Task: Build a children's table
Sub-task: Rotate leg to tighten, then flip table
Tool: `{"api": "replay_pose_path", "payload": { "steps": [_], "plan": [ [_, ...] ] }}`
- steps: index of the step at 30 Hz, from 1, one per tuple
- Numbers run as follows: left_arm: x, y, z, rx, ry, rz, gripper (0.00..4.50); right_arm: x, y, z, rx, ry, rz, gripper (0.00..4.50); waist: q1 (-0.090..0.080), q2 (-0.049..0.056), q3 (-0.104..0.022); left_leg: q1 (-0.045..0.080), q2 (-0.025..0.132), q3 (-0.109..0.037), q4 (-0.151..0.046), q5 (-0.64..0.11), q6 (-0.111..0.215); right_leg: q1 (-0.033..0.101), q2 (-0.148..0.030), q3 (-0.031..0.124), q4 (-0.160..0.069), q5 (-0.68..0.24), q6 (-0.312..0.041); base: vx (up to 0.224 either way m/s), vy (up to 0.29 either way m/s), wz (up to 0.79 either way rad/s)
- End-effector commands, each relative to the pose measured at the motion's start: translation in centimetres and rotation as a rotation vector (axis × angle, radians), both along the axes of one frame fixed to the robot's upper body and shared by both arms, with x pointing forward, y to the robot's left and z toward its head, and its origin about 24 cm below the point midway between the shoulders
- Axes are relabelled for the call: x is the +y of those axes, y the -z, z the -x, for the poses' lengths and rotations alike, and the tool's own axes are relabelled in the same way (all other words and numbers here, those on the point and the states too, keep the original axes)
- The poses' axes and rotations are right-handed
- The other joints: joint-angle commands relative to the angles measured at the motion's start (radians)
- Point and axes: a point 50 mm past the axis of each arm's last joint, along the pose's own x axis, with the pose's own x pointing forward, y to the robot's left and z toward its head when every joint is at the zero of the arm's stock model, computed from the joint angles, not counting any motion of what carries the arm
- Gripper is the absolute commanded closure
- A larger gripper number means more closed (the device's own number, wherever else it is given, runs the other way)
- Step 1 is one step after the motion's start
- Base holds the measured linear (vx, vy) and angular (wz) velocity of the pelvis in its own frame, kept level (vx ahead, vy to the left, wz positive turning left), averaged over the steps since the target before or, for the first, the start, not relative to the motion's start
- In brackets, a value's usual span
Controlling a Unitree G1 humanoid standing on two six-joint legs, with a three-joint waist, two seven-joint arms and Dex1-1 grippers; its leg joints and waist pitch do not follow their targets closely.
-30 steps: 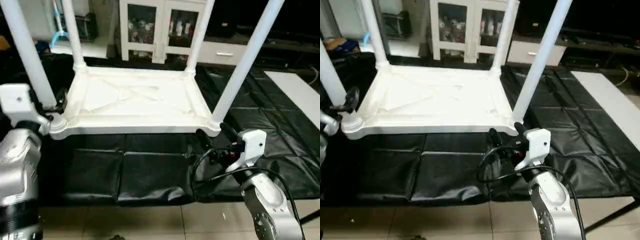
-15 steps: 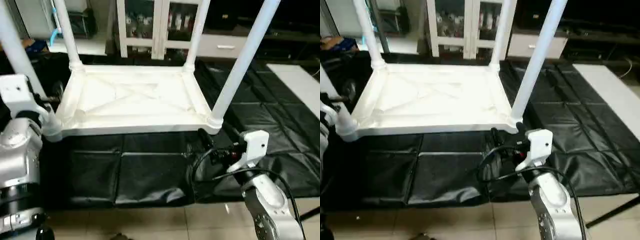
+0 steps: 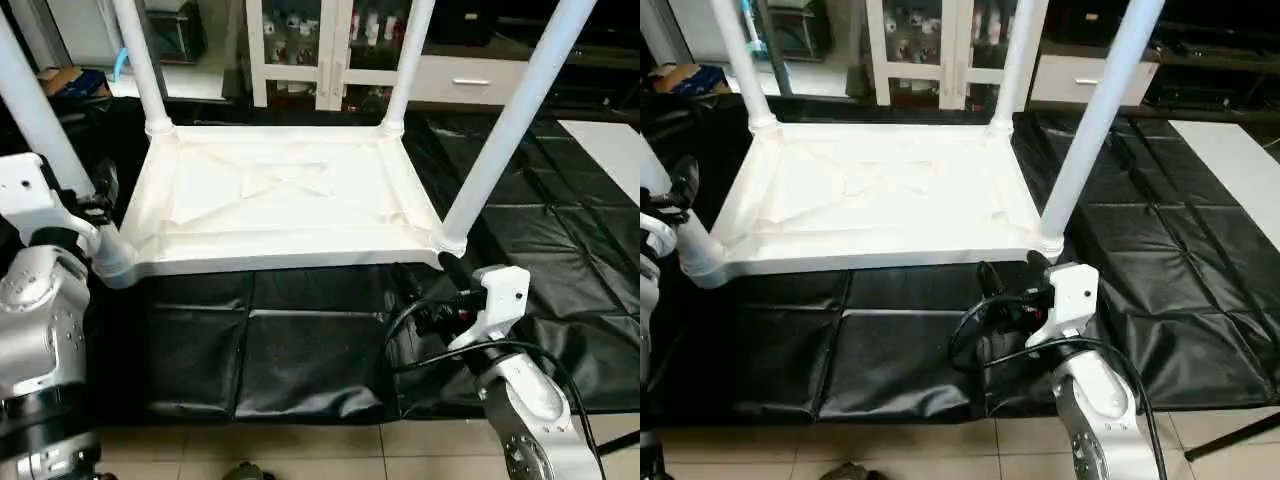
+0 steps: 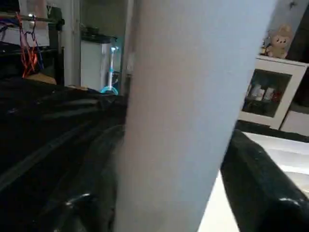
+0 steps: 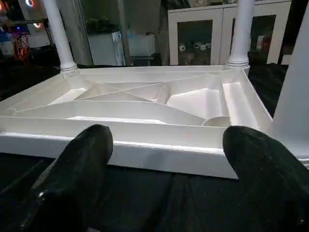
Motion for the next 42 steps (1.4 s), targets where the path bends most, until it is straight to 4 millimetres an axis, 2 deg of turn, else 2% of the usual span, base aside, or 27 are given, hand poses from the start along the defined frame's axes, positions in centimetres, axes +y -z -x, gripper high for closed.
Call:
{"api": "replay_pose_path", "payload": {
  "steps": [1,3,6,8,13,15,17,19,20,23,25,30,32,35,36,42],
  "plan": [
    [-1.3,-0.1,-0.1,-0.002,0.057,0.016,1.67,-0.2,-0.4,0.1,-0.012,0.003,0.005,0.43,-0.010,0.016,-0.049,0.044,0.073,-0.034,-0.106,-0.447,-0.099,-0.011,-0.061,0.049,-0.081,-0.198,-0.121,0.000,0.000,0.00],
    [-1.5,-0.1,-0.1,-0.008,0.055,0.042,1.77,-0.1,-0.4,0.2,-0.010,0.002,0.003,0.43,-0.010,0.014,-0.050,0.045,0.072,-0.033,-0.104,-0.457,-0.104,-0.015,-0.061,0.052,-0.084,-0.217,-0.114,0.000,0.000,0.00],
    [-2.3,-0.3,-0.2,-0.021,0.069,0.131,1.96,0.1,-0.4,0.2,-0.004,-0.004,-0.003,0.43,-0.010,0.012,-0.051,0.041,0.073,-0.032,-0.106,-0.443,-0.105,-0.015,-0.057,0.053,-0.078,-0.189,-0.115,0.000,0.000,0.00],
    [-2.7,-0.4,-0.2,-0.035,0.080,0.171,2.15,0.2,-0.4,0.2,-0.004,-0.006,-0.005,0.43,-0.010,0.010,-0.051,0.038,0.071,-0.028,-0.104,-0.419,-0.092,-0.015,-0.055,0.055,-0.080,-0.173,-0.109,0.000,0.000,0.00],
    [-4.4,-0.7,-0.4,-0.098,0.178,0.353,2.26,0.5,-0.6,0.0,-0.004,-0.015,-0.019,0.43,-0.007,0.007,-0.053,0.039,0.069,-0.023,-0.099,-0.388,-0.076,-0.017,-0.054,0.058,-0.080,-0.165,-0.106,0.000,0.000,0.00],
    [-4.8,-0.8,-0.3,-0.111,0.212,0.386,2.26,0.6,-0.6,0.0,-0.001,-0.019,-0.024,0.43,-0.007,0.006,-0.055,0.036,0.069,-0.022,-0.097,-0.360,-0.068,-0.014,-0.053,0.058,-0.078,-0.140,-0.110,0.000,0.000,0.00],
    [-5.3,-0.9,-0.2,-0.124,0.250,0.407,2.26,0.7,-0.6,-0.1,0.010,-0.016,-0.047,0.43,-0.005,0.005,-0.057,0.034,0.069,-0.020,-0.093,-0.312,-0.053,-0.011,-0.052,0.057,-0.073,-0.089,-0.114,0.000,0.000,0.00],
    [-6.0,-0.9,-0.1,-0.127,0.286,0.420,2.26,0.8,-0.4,-0.4,0.062,-0.002,-0.136,0.43,-0.003,0.004,-0.067,0.031,0.068,-0.019,-0.084,-0.200,-0.016,-0.004,-0.050,0.053,-0.058,0.033,-0.129,0.000,0.000,0.00],
    [-6.3,-0.9,-0.1,-0.128,0.300,0.427,2.26,0.8,-0.4,-0.5,0.081,0.000,-0.175,0.43,-0.003,0.006,-0.067,0.031,0.068,-0.017,-0.080,-0.175,0.000,-0.007,-0.049,0.051,-0.055,0.068,-0.139,0.000,0.000,0.00],
    [-6.9,-1.1,0.0,-0.155,0.325,0.466,2.26,0.9,-0.2,-1.1,0.153,-0.002,-0.308,0.43,-0.003,0.006,-0.071,0.030,0.066,-0.016,-0.075,-0.138,0.021,-0.004,-0.048,0.048,-0.049,0.107,-0.151,0.000,0.000,0.00],
    [-7.0,-1.1,0.0,-0.160,0.334,0.480,2.26,1.0,-0.3,-1.3,0.156,-0.005,-0.340,0.11,-0.003,0.007,-0.070,0.027,0.066,-0.016,-0.075,-0.139,0.020,-0.005,-0.047,0.047,-0.048,0.108,-0.150,0.000,0.000,0.00],
    [-7.6,-1.4,0.1,-0.175,0.354,0.500,2.26,1.5,-0.9,-2.4,0.178,-0.028,-0.541,0.00,-0.006,0.005,-0.070,0.027,0.064,-0.013,-0.076,-0.164,0.012,-0.003,-0.050,0.048,-0.051,0.072,-0.149,0.000,0.000,0.00],
    [-7.7,-1.5,0.1,-0.179,0.361,0.506,2.26,1.4,-1.1,-2.6,0.184,-0.016,-0.571,0.00,-0.004,0.005,-0.069,0.030,0.067,-0.012,-0.077,-0.176,-0.002,-0.006,-0.050,0.048,-0.054,0.029,-0.137,0.000,0.000,0.00],
    [-7.8,-1.5,0.2,-0.179,0.359,0.512,2.26,1.1,-1.0,-2.8,0.209,0.025,-0.613,0.00,-0.005,0.006,-0.071,0.028,0.065,-0.013,-0.077,-0.154,-0.012,-0.005,-0.048,0.047,-0.051,0.045,-0.126,0.000,0.000,0.00],
    [-7.8,-1.5,0.3,-0.182,0.357,0.517,2.26,0.7,-0.9,-3.0,0.230,0.063,-0.649,0.00,-0.007,0.002,-0.071,0.026,0.064,-0.013,-0.077,-0.149,-0.015,-0.003,-0.048,0.047,-0.051,0.052,-0.122,0.000,0.000,0.00],
    [-7.8,-1.6,0.3,-0.191,0.348,0.538,2.26,0.2,-0.9,-3.2,0.239,0.102,-0.670,0.00,-0.007,0.003,-0.074,0.027,0.062,-0.009,-0.072,-0.127,-0.018,-0.004,-0.048,0.047,-0.050,0.068,-0.111,0.000,0.000,0.00]
  ]
}}
